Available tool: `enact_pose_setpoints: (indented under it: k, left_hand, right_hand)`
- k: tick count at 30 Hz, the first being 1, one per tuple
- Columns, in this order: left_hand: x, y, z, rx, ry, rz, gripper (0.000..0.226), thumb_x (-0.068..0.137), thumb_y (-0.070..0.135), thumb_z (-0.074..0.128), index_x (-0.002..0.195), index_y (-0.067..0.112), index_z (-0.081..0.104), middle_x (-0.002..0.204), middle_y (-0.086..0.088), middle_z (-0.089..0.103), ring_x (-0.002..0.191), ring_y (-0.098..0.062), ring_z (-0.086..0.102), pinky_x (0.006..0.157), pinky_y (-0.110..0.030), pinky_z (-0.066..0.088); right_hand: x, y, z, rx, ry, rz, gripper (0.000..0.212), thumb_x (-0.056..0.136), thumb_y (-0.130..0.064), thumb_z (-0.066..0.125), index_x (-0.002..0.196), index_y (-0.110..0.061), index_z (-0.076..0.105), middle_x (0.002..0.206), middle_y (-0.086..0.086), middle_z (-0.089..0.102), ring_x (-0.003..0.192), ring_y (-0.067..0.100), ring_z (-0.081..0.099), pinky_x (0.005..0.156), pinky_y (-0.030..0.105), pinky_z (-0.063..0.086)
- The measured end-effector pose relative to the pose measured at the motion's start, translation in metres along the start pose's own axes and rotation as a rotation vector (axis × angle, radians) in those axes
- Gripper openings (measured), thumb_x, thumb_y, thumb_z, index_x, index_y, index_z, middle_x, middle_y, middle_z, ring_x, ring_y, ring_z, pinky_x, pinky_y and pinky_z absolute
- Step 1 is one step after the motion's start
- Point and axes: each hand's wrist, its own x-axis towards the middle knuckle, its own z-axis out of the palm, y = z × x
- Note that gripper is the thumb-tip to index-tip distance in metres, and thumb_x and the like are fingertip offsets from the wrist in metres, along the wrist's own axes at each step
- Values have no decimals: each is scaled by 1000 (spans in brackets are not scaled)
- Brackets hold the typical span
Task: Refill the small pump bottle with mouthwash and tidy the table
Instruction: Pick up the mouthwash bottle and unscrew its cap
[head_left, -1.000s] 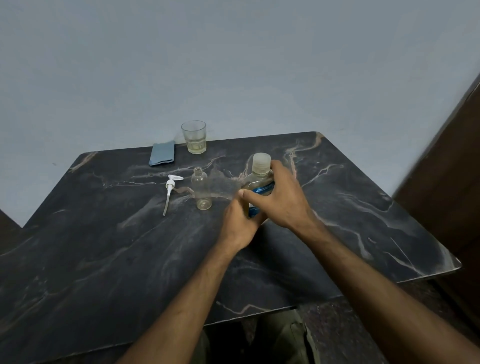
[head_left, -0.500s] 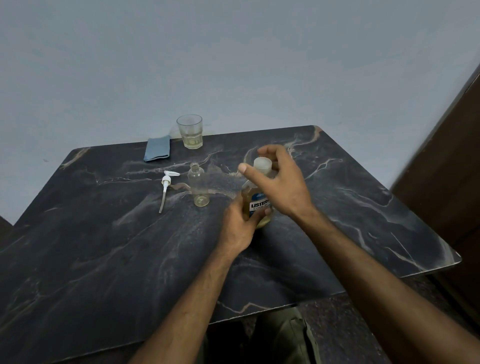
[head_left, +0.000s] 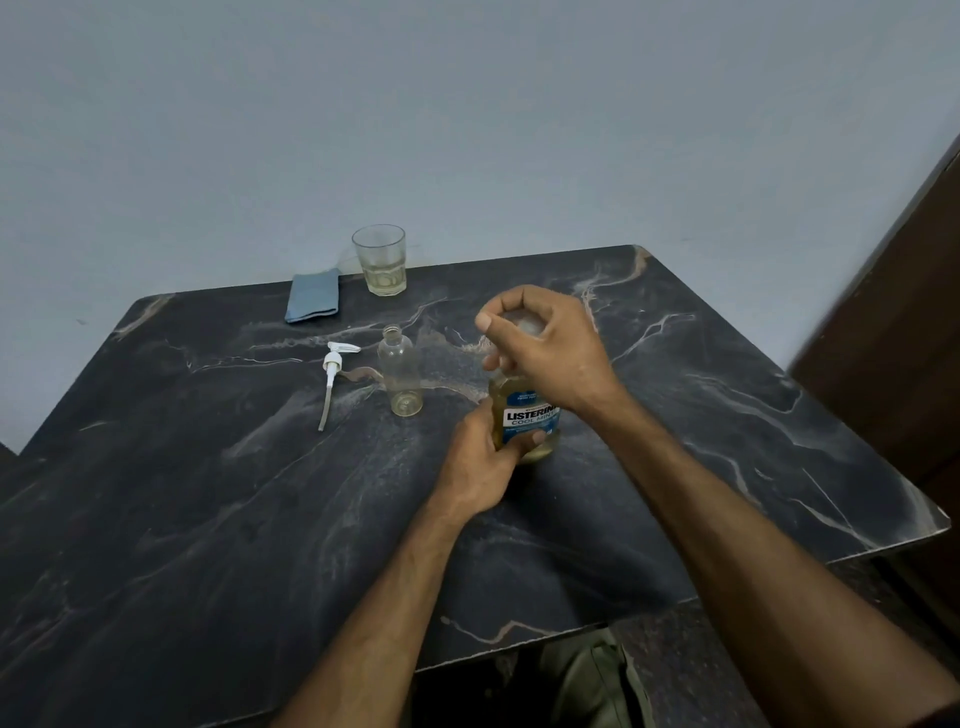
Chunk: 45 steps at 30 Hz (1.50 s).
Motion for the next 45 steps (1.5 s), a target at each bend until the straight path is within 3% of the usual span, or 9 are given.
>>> enact_pose_setpoints:
  k: [4, 9, 11, 16, 21, 30, 35, 42, 45]
  left_hand:
    - [1, -4, -2, -8, -23, 4, 39, 85, 19, 73, 120, 14, 58, 111, 5, 71, 104, -4, 66, 92, -23, 51]
    - [1, -3, -1, 2, -8, 17, 38, 85, 18, 72, 120, 18, 57, 112, 6, 70, 104, -3, 65, 91, -23, 52]
    - [-1, -2, 0, 6, 4, 15, 39, 84, 21, 73, 120, 20, 57, 112, 7, 69, 104, -2, 65, 92, -23, 52]
    - [-7, -2, 3, 23, 62, 39, 39, 78, 30, 78, 111, 26, 57, 103, 11, 70, 97, -1, 67, 83, -18, 53]
    - [-7, -4, 2, 36, 50, 79, 36, 81, 22, 76, 112, 13, 60, 100, 2, 71, 91, -8, 69, 78, -25, 55]
    - [-3, 1, 0, 41, 18, 50, 34, 81, 27, 76, 105, 36, 55, 97, 21, 67, 95, 12, 63, 78, -6, 48]
    - [-3, 0, 2, -1, 13, 47, 34, 84, 22, 73, 112, 31, 55, 104, 18, 69, 101, 6, 64, 85, -10, 49]
    - [-1, -1, 2, 47, 17, 46, 35, 85, 21, 72, 115, 24, 57, 104, 17, 68, 100, 8, 62, 82, -6, 46]
    - [0, -2, 1, 40, 5, 33, 39, 85, 20, 72, 120, 18, 56, 112, 8, 69, 106, -2, 64, 90, -19, 49]
  right_hand:
    - [6, -1, -14, 67, -240, -16, 11, 93, -19, 68, 95, -9, 70, 70, 15, 72, 70, 20, 75, 65, 26, 60]
    - [16, -3, -27, 139, -471, 56, 8, 92, -13, 69, 97, -7, 69, 62, 4, 66, 82, 25, 74, 78, 35, 60]
    - [13, -2, -22, 97, -326, 31, 14, 90, -16, 72, 98, -6, 68, 75, 10, 70, 79, 21, 73, 76, 34, 60]
    - [-13, 7, 9, -49, 245, 23, 16, 85, -29, 76, 94, -20, 66, 84, -10, 68, 72, -1, 67, 62, 21, 58]
    - [-19, 6, 23, -64, 391, 66, 26, 80, -47, 75, 79, -24, 64, 70, -10, 67, 65, 6, 67, 62, 36, 60]
    - [-7, 6, 3, -33, 97, 57, 33, 84, -41, 76, 82, -10, 66, 70, 1, 74, 64, 12, 72, 65, 36, 63]
    - [-2, 3, -9, 8, -94, 0, 26, 88, -31, 74, 84, -6, 68, 74, 4, 74, 71, 19, 73, 69, 30, 61]
    - [4, 2, -18, 61, -243, -17, 19, 90, -23, 73, 83, -6, 66, 76, 7, 75, 86, 31, 75, 81, 43, 61]
    - [6, 1, -24, 94, -352, -15, 14, 90, -21, 72, 81, -13, 66, 76, 4, 75, 91, 33, 74, 84, 45, 60]
